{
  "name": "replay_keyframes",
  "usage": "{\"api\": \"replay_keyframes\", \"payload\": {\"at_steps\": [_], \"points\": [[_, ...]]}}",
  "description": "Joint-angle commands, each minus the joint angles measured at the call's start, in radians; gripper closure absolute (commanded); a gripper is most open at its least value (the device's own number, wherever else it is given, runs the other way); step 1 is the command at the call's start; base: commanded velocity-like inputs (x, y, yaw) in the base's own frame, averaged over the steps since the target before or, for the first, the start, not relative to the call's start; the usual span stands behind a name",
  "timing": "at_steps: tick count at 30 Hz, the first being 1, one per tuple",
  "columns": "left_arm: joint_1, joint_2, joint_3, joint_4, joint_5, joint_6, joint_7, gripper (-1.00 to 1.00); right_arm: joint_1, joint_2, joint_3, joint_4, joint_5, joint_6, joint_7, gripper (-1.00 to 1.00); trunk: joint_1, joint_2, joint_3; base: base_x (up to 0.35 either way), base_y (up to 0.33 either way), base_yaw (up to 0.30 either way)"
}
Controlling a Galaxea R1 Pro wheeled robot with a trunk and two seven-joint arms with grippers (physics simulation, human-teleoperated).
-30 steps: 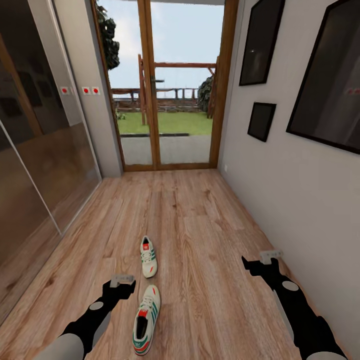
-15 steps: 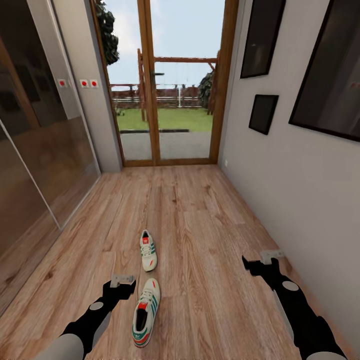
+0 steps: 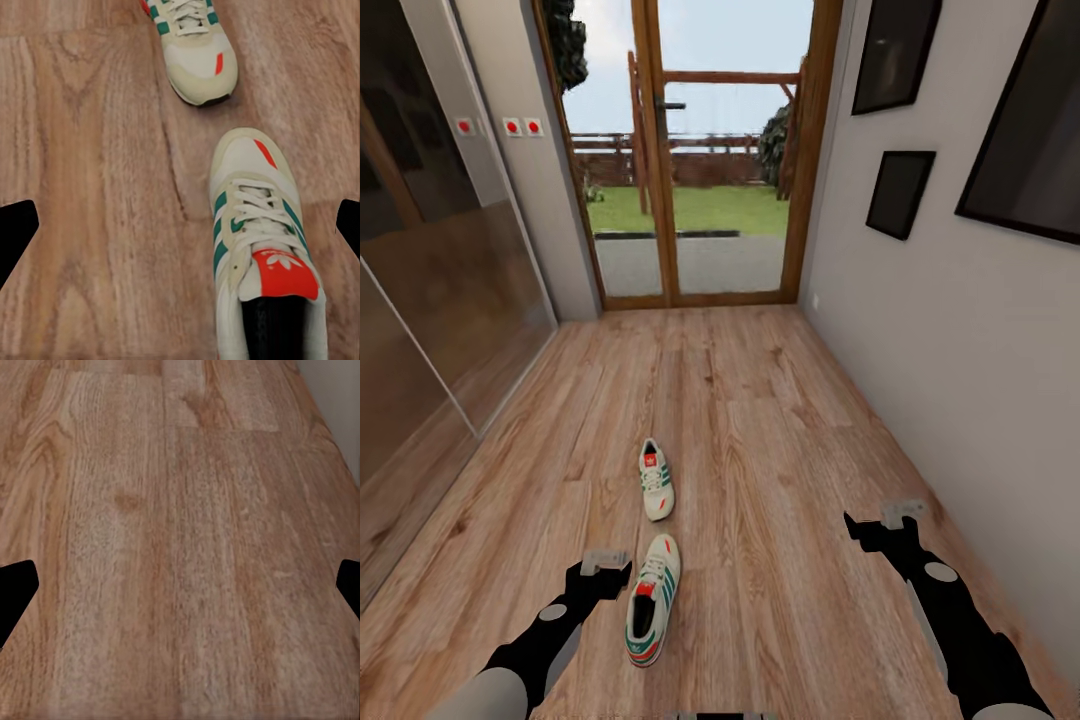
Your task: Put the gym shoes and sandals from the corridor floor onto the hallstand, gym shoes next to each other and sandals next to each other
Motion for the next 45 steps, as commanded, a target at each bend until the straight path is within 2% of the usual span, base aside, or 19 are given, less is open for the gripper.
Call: {"api": "replay_keyframes", "payload": {"at_steps": [1, 9, 19, 29, 37, 45], "points": [[-0.001, -0.001, 0.009, 0.001, -0.010, -0.004, -0.006, -1.00, 0.000, 0.001, -0.003, -0.002, 0.010, 0.005, 0.008, -1.00, 0.000, -0.001, -0.006, 0.000, 0.000, 0.000], [-0.001, -0.001, 0.009, 0.001, -0.010, -0.004, -0.006, -1.00, 0.000, 0.001, -0.003, 0.000, 0.010, 0.004, 0.008, -1.00, 0.004, -0.003, -0.050, 0.000, 0.000, -0.017], [-0.001, -0.001, 0.009, 0.001, -0.010, -0.004, -0.005, -1.00, 0.000, 0.001, -0.001, -0.002, 0.010, 0.004, 0.008, -1.00, 0.008, -0.005, -0.101, 0.000, 0.000, -0.158], [-0.001, -0.002, 0.009, 0.001, -0.011, -0.005, -0.006, -1.00, 0.000, 0.001, 0.000, -0.004, 0.010, 0.003, 0.008, -1.00, 0.008, -0.005, -0.104, 0.000, 0.000, -0.043], [-0.001, -0.002, 0.009, 0.001, -0.011, -0.005, -0.006, -1.00, 0.000, 0.001, 0.000, -0.003, 0.010, 0.003, 0.008, -1.00, 0.008, -0.005, -0.104, 0.000, 0.000, -0.200], [-0.001, -0.001, 0.009, 0.001, -0.010, -0.005, -0.006, -1.00, 0.000, 0.001, 0.000, -0.005, 0.010, 0.003, 0.008, -1.00, 0.012, -0.007, -0.135, 0.000, 0.000, -0.047]]}}
